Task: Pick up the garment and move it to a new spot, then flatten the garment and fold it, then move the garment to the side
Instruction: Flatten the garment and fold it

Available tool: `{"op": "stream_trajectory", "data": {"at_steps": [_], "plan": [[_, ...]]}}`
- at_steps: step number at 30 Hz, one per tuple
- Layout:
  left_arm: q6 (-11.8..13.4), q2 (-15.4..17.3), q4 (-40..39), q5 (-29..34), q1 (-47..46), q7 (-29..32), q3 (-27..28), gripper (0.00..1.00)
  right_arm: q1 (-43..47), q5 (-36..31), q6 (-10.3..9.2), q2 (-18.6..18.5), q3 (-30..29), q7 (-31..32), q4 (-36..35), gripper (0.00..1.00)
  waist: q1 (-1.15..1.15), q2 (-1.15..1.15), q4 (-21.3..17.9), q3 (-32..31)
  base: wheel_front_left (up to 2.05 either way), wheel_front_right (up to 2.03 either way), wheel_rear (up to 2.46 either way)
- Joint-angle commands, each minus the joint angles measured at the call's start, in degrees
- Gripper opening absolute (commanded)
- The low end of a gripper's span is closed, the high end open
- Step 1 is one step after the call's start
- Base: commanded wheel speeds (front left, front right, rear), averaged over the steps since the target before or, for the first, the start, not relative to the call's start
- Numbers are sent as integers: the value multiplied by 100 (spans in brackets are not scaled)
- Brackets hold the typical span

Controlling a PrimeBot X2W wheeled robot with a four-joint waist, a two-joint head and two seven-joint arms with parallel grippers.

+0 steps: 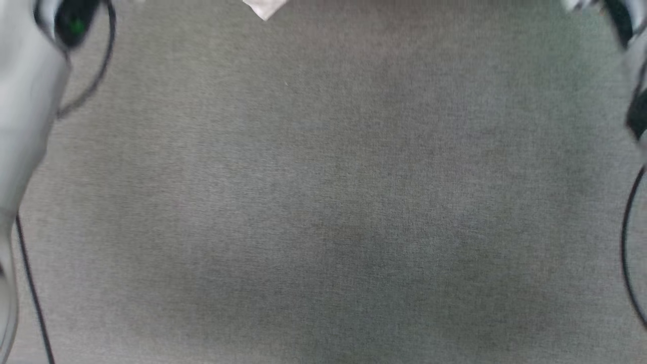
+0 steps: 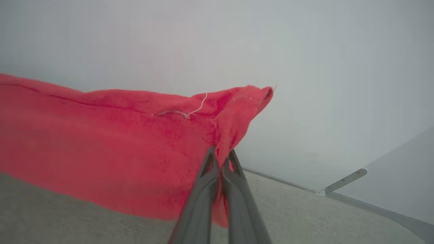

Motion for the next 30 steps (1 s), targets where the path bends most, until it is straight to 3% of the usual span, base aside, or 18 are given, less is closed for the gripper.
{"op": "stream_trajectory", "data": {"at_steps": [1, 9, 12, 18, 24, 30], "plan": [[-17, 174, -254, -396, 384, 460, -143, 0, 242, 108, -14, 71, 152, 13, 112, 0, 0, 0, 39, -225, 0, 0, 0], [-16, 874, -1185, -1083, 1487, 1572, -570, 0, 1046, 839, -14, 147, 653, 141, 286, 0, 0, 0, 74, -701, 0, 0, 0], [206, 1183, -1724, -1232, 2002, 1827, -663, 0, 1488, 1256, -14, 111, 974, 226, 145, 0, 0, 0, 74, -876, 0, 0, 0], [1059, 1978, -3510, -1472, 3274, 2088, -833, 0, 2724, 2293, -13, -270, 1927, 679, -973, 0, 0, 0, 80, -1119, 0, 0, 0], [2138, 2756, -5392, -1804, 4549, 1973, -918, 0, 4363, 3522, -14, -1475, 2687, 1593, -3340, 0, 0, 0, 31, -1304, 0, 0, 0], [2835, 3279, -6436, -2077, 5516, 1607, -973, 0, 5938, 4153, -14, -2573, 2380, 2375, -5473, 0, 0, 0, -4, -1361, 0, 0, 0]]}}
